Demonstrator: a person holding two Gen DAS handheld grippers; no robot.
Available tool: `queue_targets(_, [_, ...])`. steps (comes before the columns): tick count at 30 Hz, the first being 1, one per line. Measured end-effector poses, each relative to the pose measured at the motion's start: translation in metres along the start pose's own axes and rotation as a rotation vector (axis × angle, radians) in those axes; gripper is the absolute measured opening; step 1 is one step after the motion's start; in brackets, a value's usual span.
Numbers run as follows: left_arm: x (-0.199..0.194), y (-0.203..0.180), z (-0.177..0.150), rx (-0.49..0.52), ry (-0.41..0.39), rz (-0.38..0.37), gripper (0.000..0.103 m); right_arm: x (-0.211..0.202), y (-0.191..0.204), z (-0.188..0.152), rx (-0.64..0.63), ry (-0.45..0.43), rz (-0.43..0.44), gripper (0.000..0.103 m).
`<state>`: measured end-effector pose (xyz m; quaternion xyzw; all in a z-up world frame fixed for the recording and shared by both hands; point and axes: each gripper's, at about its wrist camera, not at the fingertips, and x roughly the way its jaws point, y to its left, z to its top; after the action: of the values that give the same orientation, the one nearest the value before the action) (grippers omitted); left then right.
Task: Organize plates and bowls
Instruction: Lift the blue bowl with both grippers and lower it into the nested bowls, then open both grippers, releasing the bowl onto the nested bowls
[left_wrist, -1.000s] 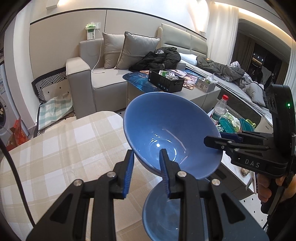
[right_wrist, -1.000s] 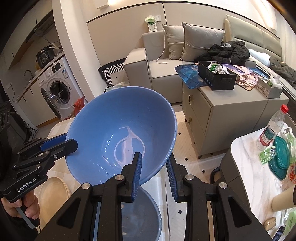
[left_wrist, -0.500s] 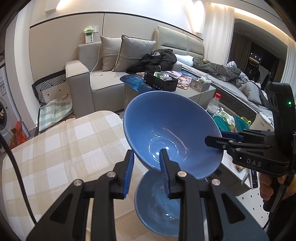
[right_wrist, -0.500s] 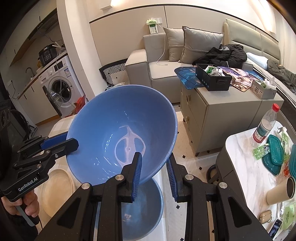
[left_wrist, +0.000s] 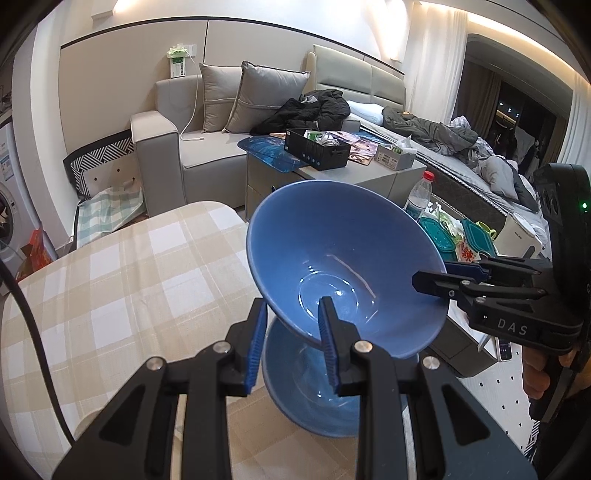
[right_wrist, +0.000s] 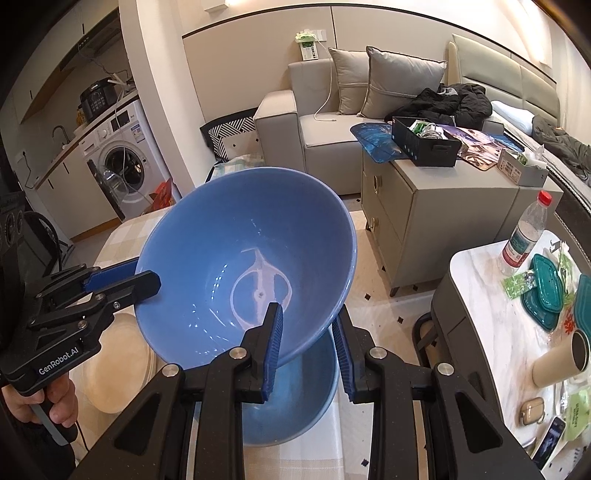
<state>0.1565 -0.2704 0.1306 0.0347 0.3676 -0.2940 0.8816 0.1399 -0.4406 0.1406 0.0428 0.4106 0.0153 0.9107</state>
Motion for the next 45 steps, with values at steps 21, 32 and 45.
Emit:
queue_targets(21, [-0.006, -0.013, -0.043, 0.031, 0.021, 0.004, 0.026, 0.005, 0.006, -0.042, -0.012, 0.049, -0.021, 0.028])
queue_targets(32, [0.002, -0.012, -0.056, 0.03, 0.053, -0.005, 0.027, 0.015, 0.007, -0.054, -0.027, 0.078, -0.041, 0.028])
queue_targets(45, [0.014, -0.017, -0.062, 0.051, 0.098, -0.022, 0.029, 0.025, 0.007, -0.064, -0.05, 0.106, -0.082, 0.029])
